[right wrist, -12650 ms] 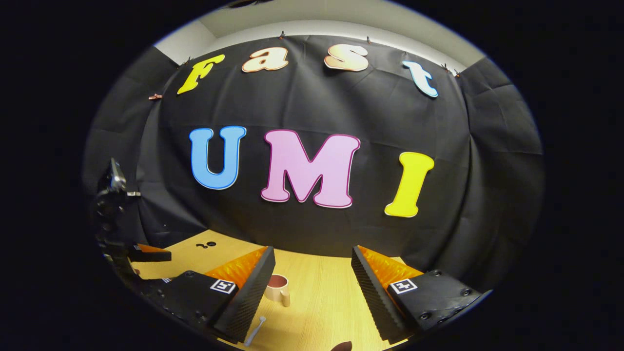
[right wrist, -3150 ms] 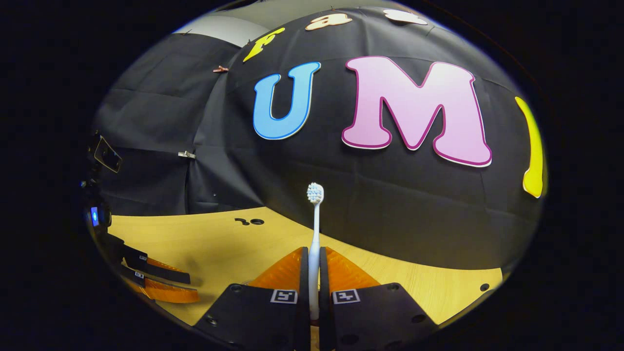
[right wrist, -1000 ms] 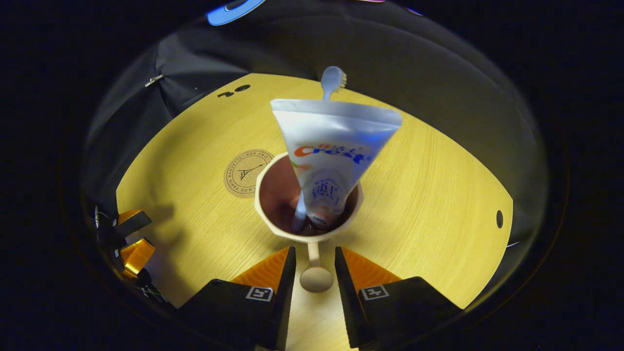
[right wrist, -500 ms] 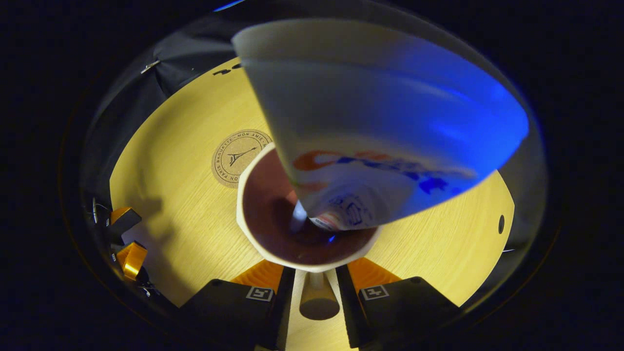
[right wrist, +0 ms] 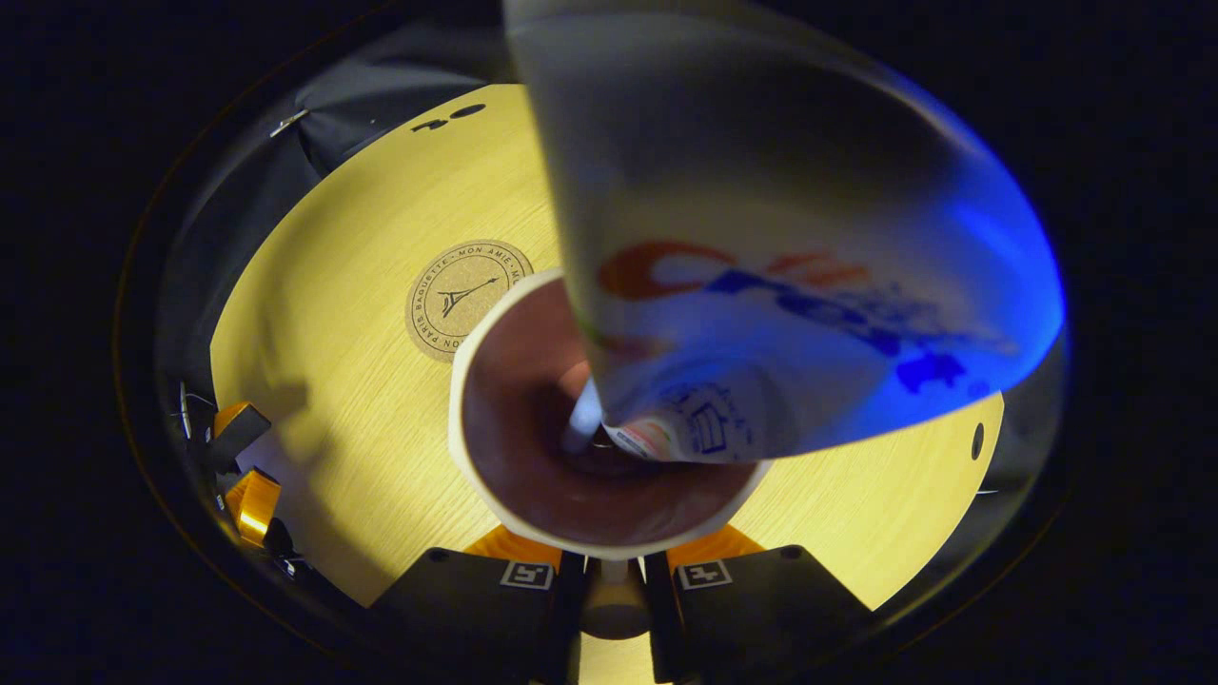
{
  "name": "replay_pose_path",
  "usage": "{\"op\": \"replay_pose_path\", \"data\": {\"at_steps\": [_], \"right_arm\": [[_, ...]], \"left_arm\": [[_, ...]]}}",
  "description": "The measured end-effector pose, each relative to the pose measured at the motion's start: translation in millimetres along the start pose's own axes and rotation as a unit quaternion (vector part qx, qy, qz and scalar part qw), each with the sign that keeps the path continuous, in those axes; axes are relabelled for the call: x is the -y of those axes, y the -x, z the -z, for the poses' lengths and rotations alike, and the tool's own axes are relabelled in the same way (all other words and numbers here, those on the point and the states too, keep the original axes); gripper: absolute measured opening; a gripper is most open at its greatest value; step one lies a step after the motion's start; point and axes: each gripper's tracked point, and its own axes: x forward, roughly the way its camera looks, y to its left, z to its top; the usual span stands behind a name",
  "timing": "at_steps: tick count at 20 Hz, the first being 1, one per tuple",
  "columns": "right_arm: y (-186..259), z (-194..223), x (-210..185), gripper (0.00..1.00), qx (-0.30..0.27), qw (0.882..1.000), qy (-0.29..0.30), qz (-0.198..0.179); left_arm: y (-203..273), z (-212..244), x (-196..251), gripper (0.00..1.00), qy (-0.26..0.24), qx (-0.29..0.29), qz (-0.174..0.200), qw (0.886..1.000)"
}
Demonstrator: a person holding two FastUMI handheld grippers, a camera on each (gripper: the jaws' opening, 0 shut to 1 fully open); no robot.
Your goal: Put the toothbrush and toothpaste on the desktop into the cup, then pick up the cup and place it on the coaster on the desktop.
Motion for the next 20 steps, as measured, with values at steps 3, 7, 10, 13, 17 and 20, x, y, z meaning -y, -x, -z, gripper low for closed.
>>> {"op": "replay_pose_path", "data": {"at_steps": [3,7,10,13,17,20], "right_arm": [[3,-5,-2,0.32,0.008,1.000,0.004,0.000],[10,-21,-14,0.32,0.029,1.000,-0.001,-0.013],[11,-34,-30,0.27,0.037,0.999,0.003,-0.024],[7,-49,-48,0.32,0.041,0.998,0.011,-0.035],[4,-67,-71,0.32,0.040,0.998,0.033,-0.043],[1,-77,-81,0.32,0.039,0.997,0.043,-0.045]], "left_arm": [[0,0,-3,0.69,0.004,-0.001,-0.003,1.000],[1,-3,-6,0.69,0.010,0.002,-0.005,1.000],[-7,-3,-10,0.69,0.007,0.004,-0.008,1.000],[-5,-4,-17,0.69,0.008,0.003,-0.012,1.000],[1,-7,-33,0.69,0.016,0.009,-0.026,1.000],[2,-9,-41,0.69,0.021,0.010,-0.032,0.999]]}}
